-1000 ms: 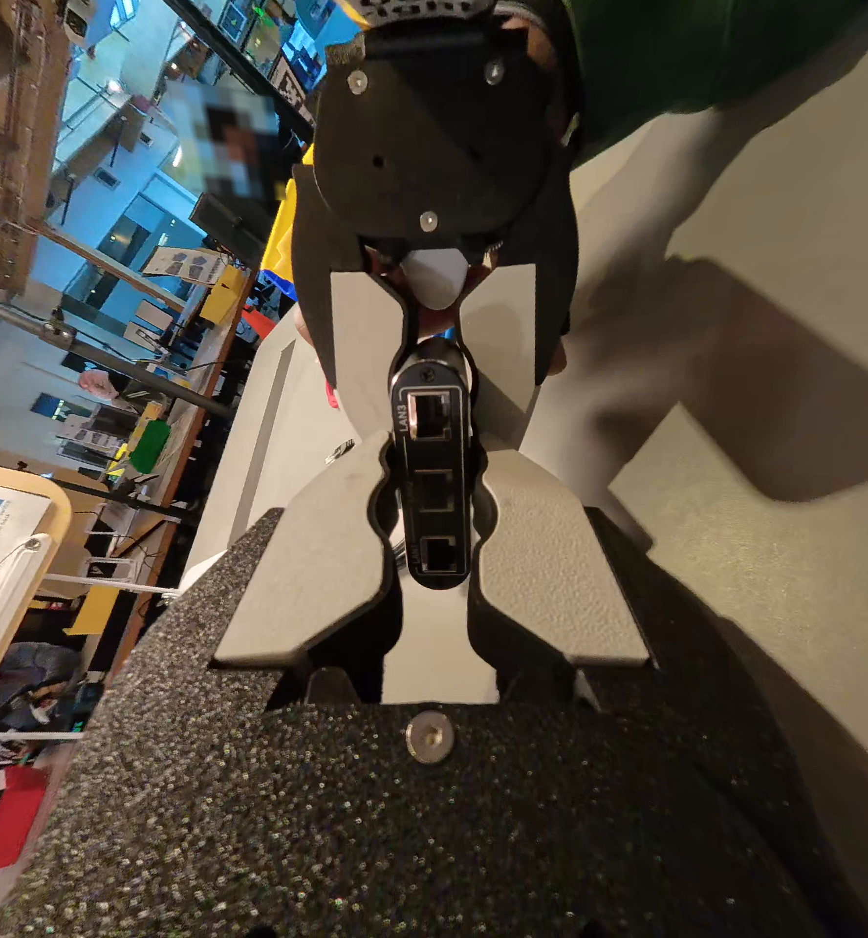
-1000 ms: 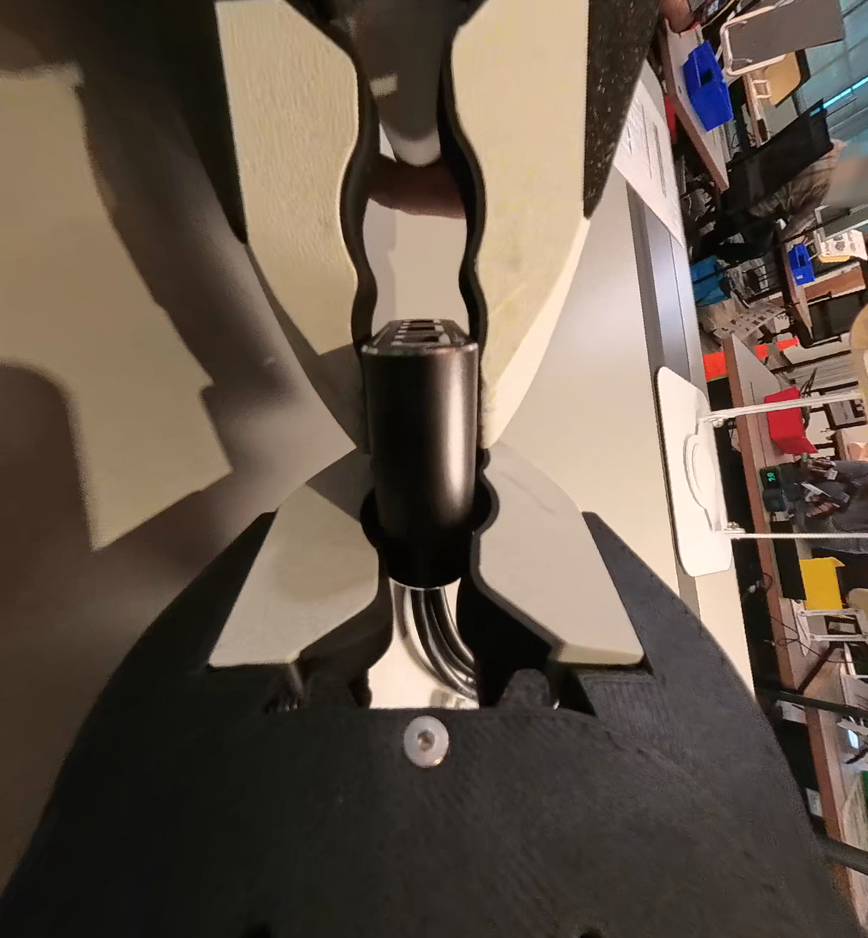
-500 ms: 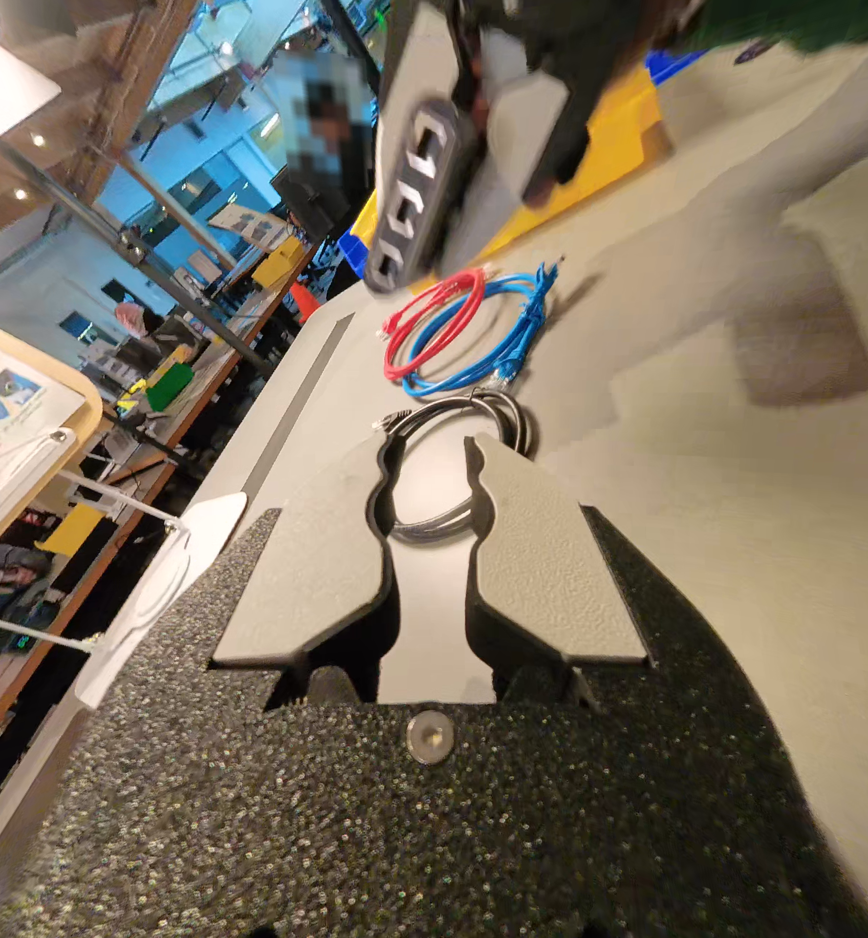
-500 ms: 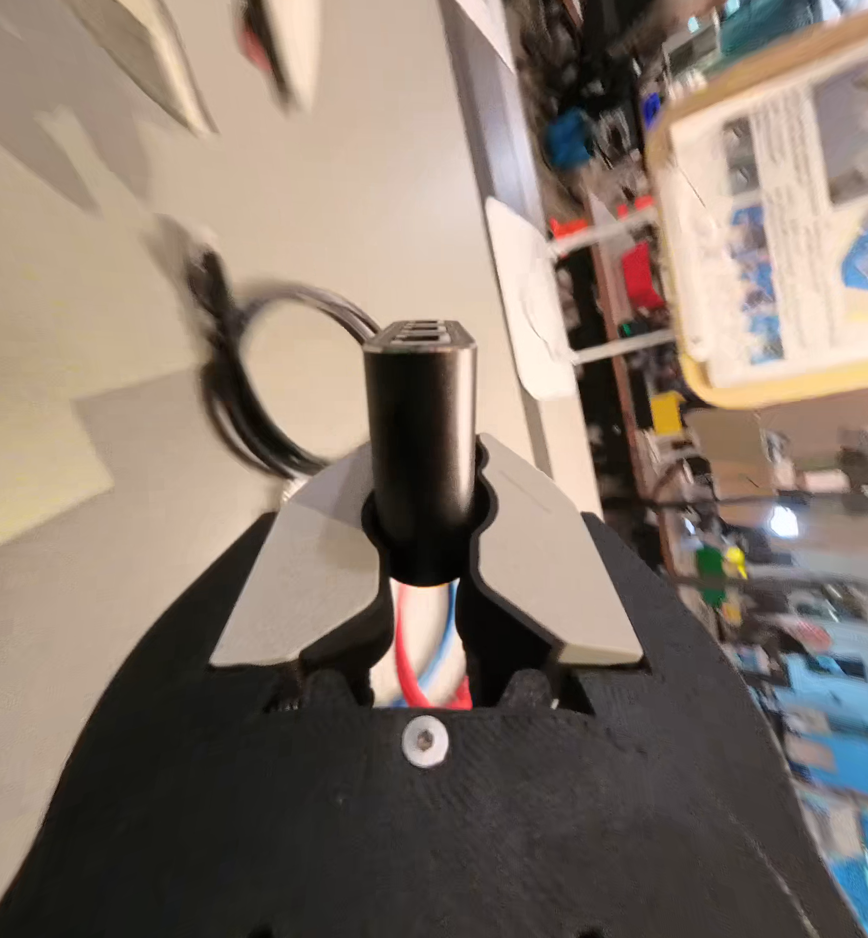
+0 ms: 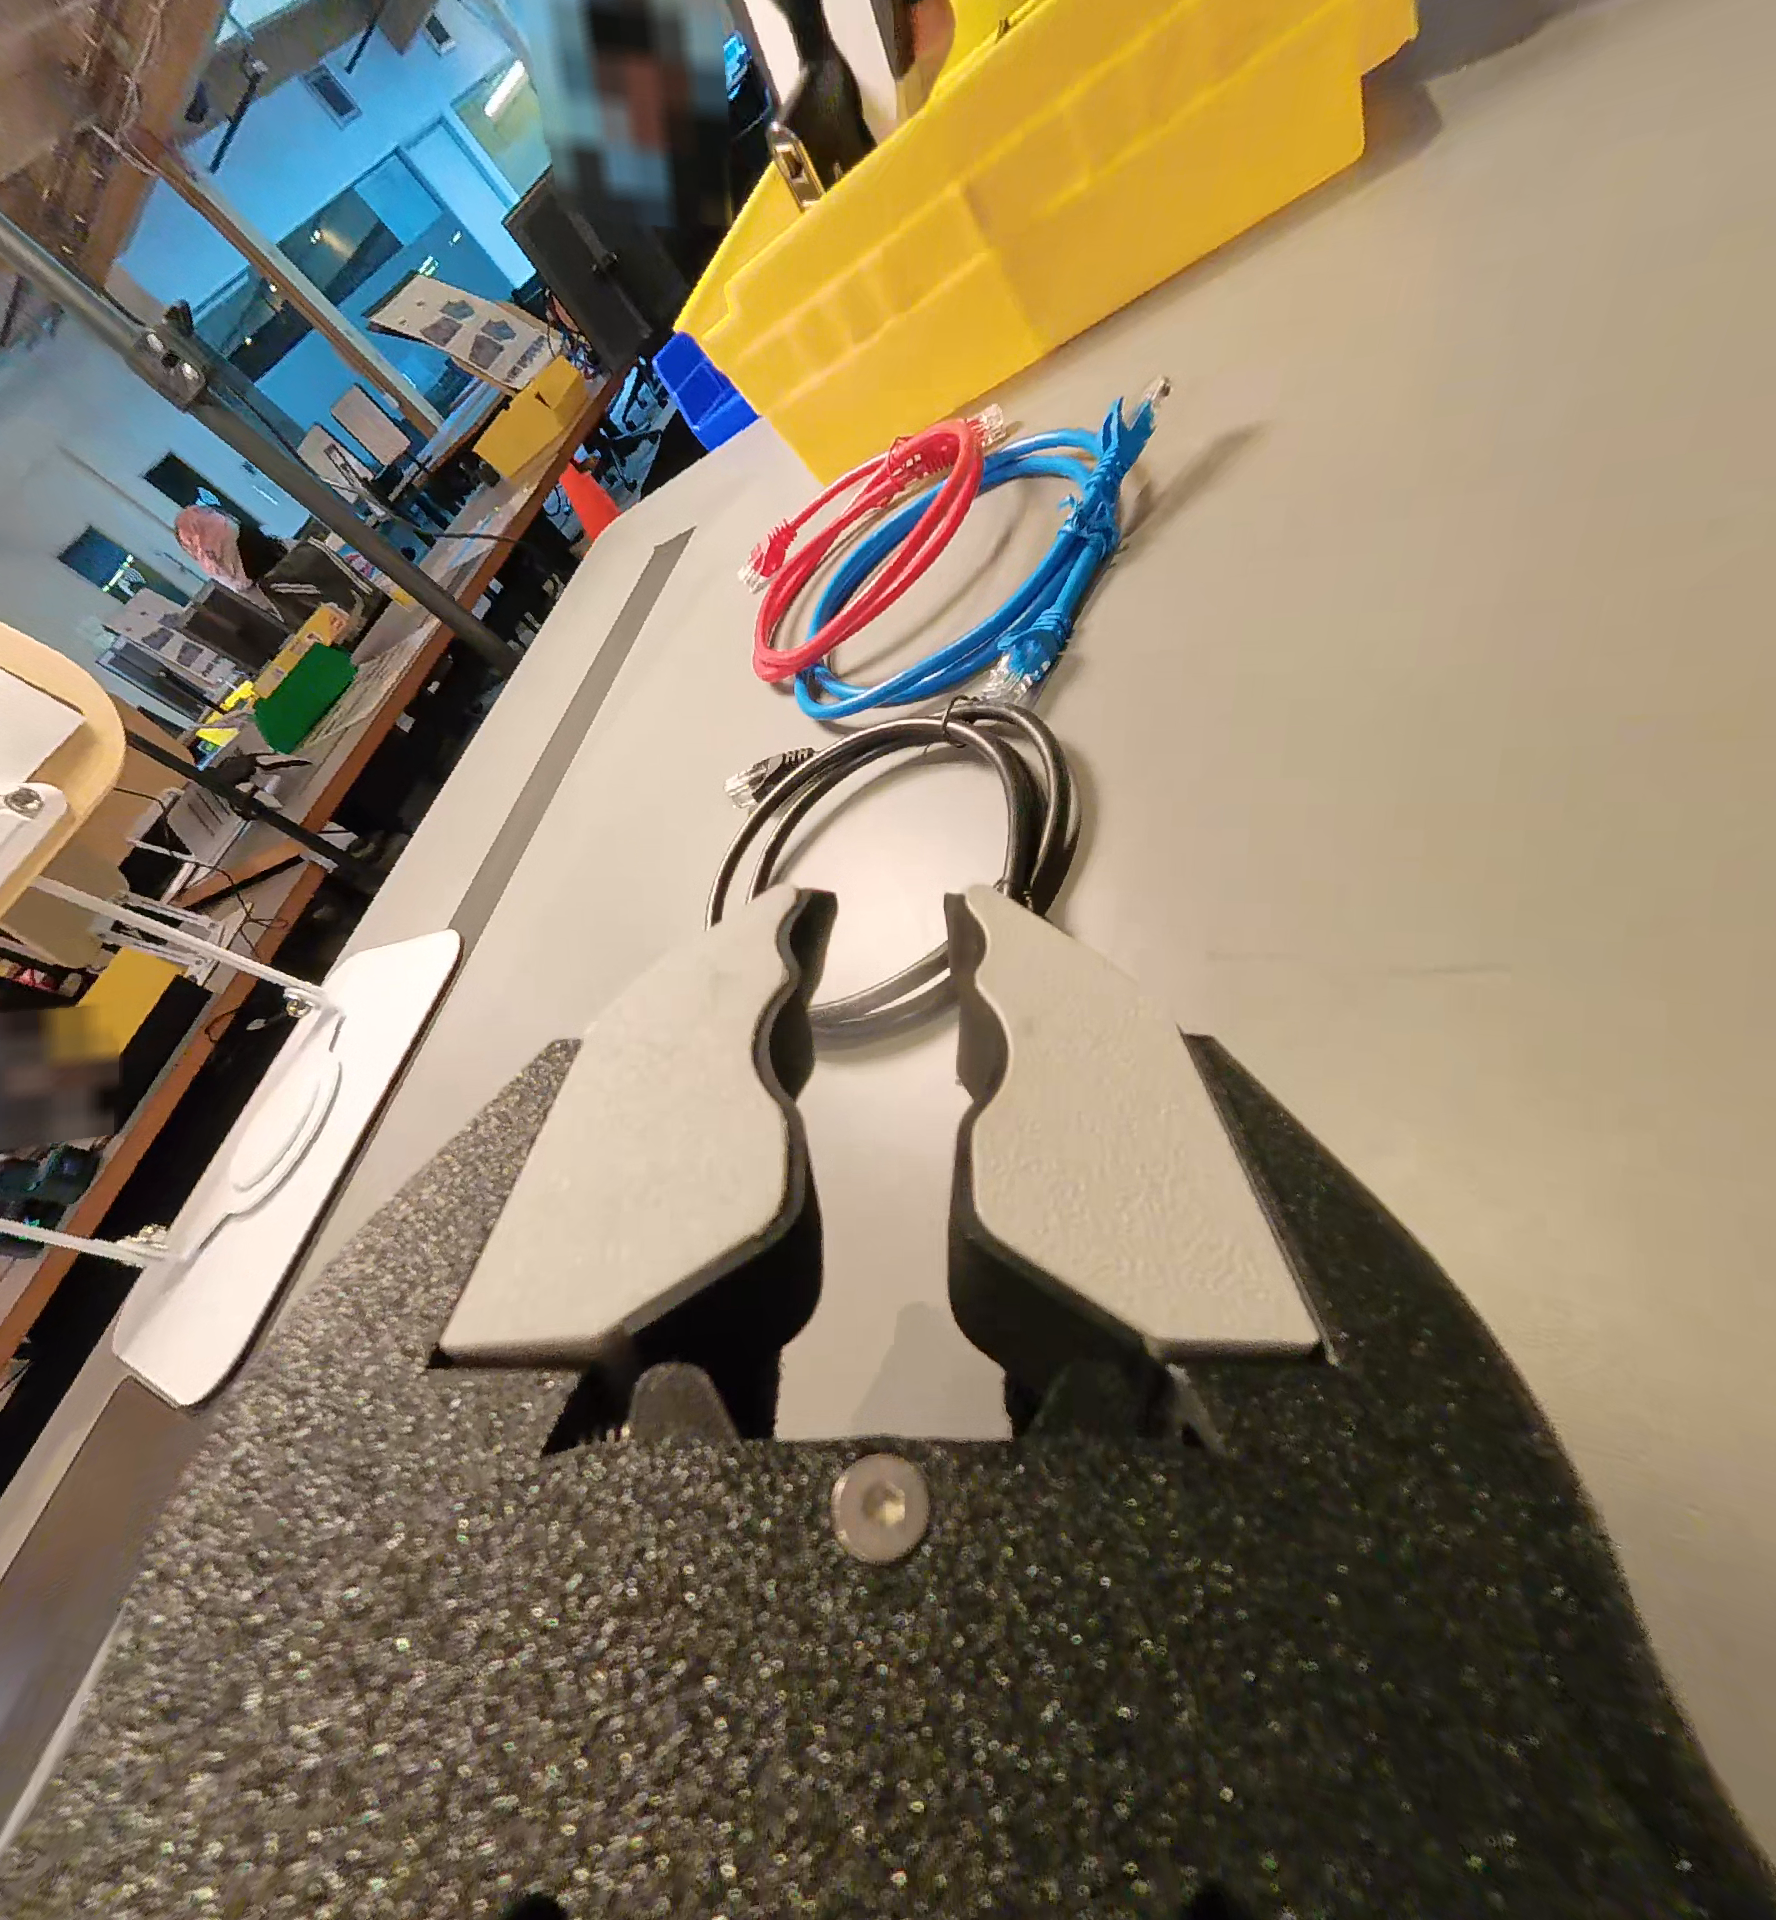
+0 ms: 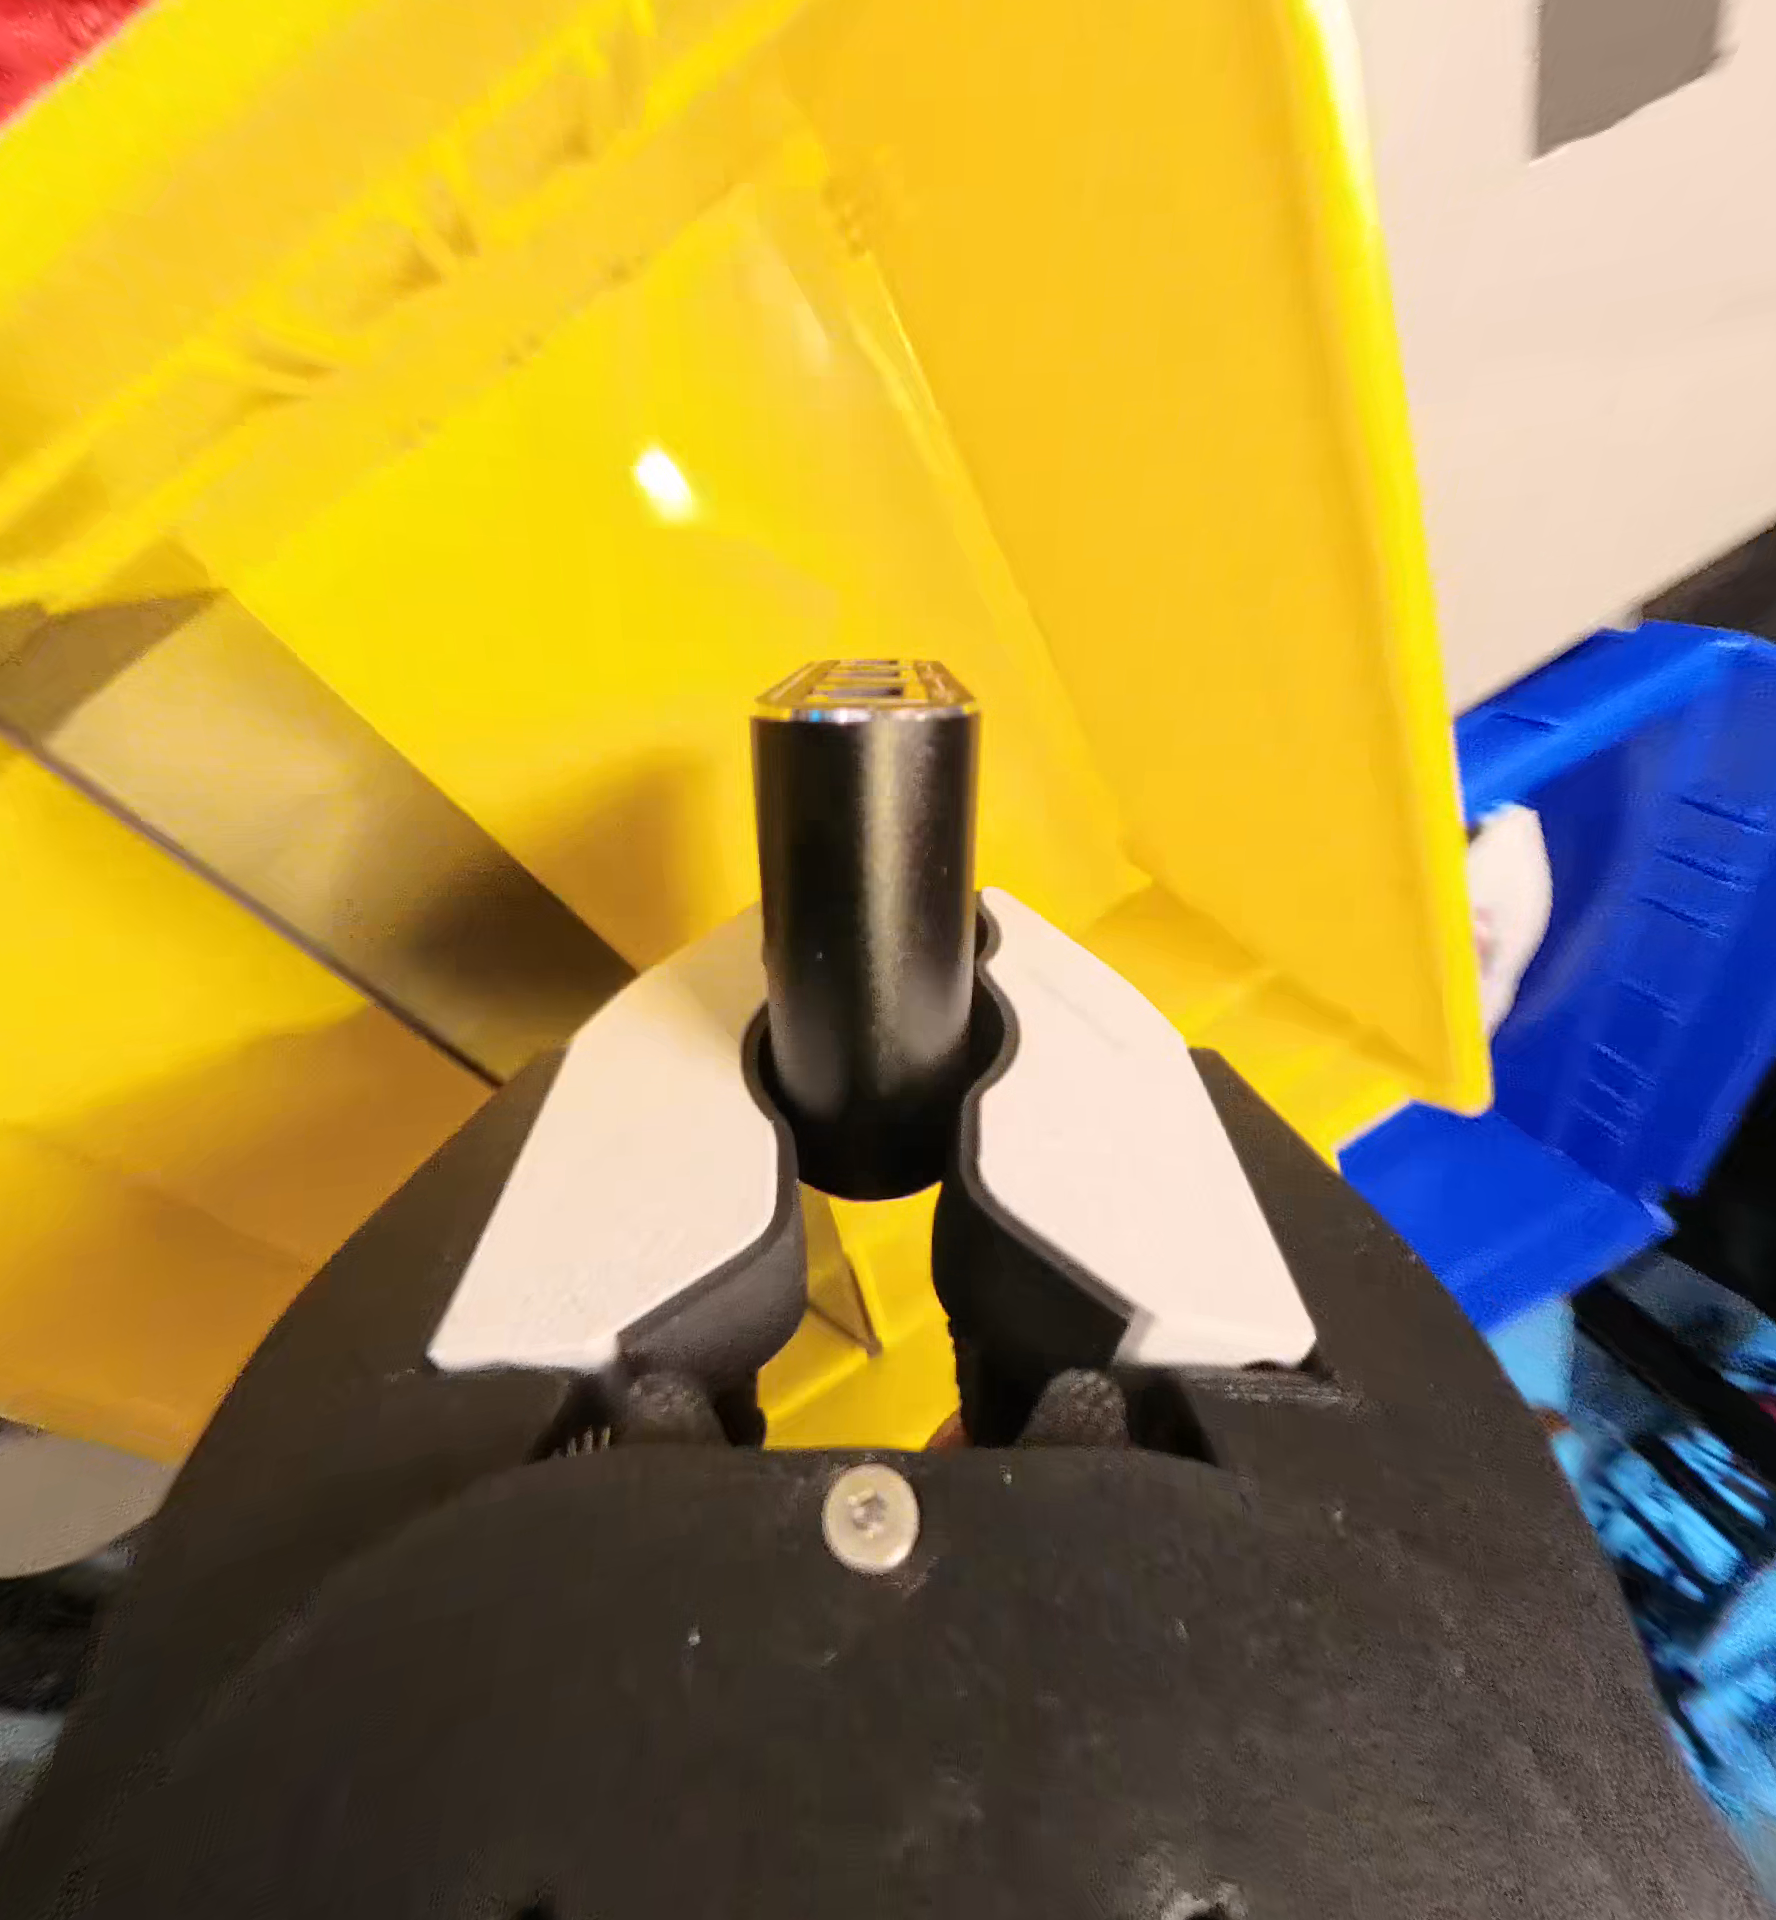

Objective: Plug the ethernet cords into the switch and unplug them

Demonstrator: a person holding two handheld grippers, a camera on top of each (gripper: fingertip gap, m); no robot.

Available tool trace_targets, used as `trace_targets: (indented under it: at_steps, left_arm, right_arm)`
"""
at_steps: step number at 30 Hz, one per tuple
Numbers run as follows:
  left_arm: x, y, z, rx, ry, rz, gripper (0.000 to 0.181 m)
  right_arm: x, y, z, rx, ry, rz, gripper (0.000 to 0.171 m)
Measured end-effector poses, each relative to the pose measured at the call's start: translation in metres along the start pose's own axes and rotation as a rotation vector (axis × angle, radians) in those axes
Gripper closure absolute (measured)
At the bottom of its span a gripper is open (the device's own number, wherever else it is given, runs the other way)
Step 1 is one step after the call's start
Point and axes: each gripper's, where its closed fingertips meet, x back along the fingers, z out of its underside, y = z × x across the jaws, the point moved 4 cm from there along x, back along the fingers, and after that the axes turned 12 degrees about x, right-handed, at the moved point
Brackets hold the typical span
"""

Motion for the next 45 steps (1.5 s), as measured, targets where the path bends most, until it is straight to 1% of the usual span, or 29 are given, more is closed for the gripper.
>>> trace_targets:
  at_steps: [2, 3, 8, 11, 12, 16, 22, 25, 29, 31, 34, 36, 37, 39, 41, 43, 45]
  left_arm:
    - [-0.001, 0.001, 0.003, 0.007, 0.007, -0.003, 0.158]
    - [-0.001, 0.002, 0.004, 0.008, 0.011, -0.006, 0.158]
    - [0.0, 0.006, 0.007, 0.021, 0.012, -0.014, 0.158]
    - [-0.001, 0.006, 0.009, 0.029, 0.013, -0.003, 0.158]
    - [-0.001, 0.005, 0.01, 0.03, 0.016, 0.001, 0.158]
    - [-0.002, 0.004, 0.01, 0.027, 0.019, 0.007, 0.158]
    - [-0.001, 0.006, 0.008, 0.028, 0.013, -0.001, 0.158]
    - [0.0, 0.006, 0.007, 0.026, 0.013, -0.002, 0.158]
    - [0.001, 0.007, 0.005, 0.072, 0.001, 0.015, 0.157]
    - [0.001, 0.008, 0.005, 0.128, 0.0, 0.04, 0.154]
    - [0.003, 0.011, 0.003, 0.19, -0.014, 0.054, 0.153]
    - [0.004, 0.013, 0.003, 0.21, -0.019, 0.053, 0.153]
    - [0.004, 0.013, 0.003, 0.215, -0.019, 0.054, 0.153]
    - [0.003, 0.012, 0.003, 0.214, -0.014, 0.054, 0.153]
    - [0.002, 0.011, 0.003, 0.209, -0.003, 0.052, 0.153]
    - [0.001, 0.009, 0.004, 0.2, 0.008, 0.05, 0.153]
    - [0.001, 0.008, 0.004, 0.191, 0.016, 0.045, 0.153]
  right_arm:
    - [-0.016, -0.001, -0.002, -0.011, 0.0, -0.085, 0.142]
    - [-0.023, -0.002, -0.001, 0.002, 0.027, -0.092, 0.142]
    - [-0.043, -0.01, 0.016, -0.002, 0.244, -0.022, 0.142]
    - [-0.045, -0.011, 0.015, -0.057, 0.246, -0.016, 0.143]
    - [-0.044, -0.011, 0.013, -0.079, 0.232, -0.022, 0.142]
    - [-0.04, -0.008, 0.007, -0.126, 0.207, -0.075, 0.128]
    - [-0.032, -0.001, 0.004, -0.135, 0.216, -0.129, 0.121]
    - [-0.022, -0.001, 0.006, -0.14, 0.223, -0.102, 0.118]
    - [0.011, -0.002, 0.0, -0.135, 0.197, 0.03, 0.116]
    - [0.037, 0.003, -0.015, -0.112, 0.133, 0.109, 0.116]
    - [0.076, 0.024, -0.055, -0.041, -0.031, 0.182, 0.119]
    - [0.093, 0.048, -0.093, 0.017, -0.174, 0.173, 0.121]
    - [0.095, 0.062, -0.113, 0.055, -0.236, 0.146, 0.121]
    - [0.089, 0.089, -0.149, 0.13, -0.312, 0.08, 0.121]
    - [0.07, 0.11, -0.178, 0.17, -0.327, 0.015, 0.119]
    - [0.046, 0.123, -0.198, 0.181, -0.308, -0.05, 0.115]
    - [0.021, 0.129, -0.21, 0.162, -0.279, -0.105, 0.112]
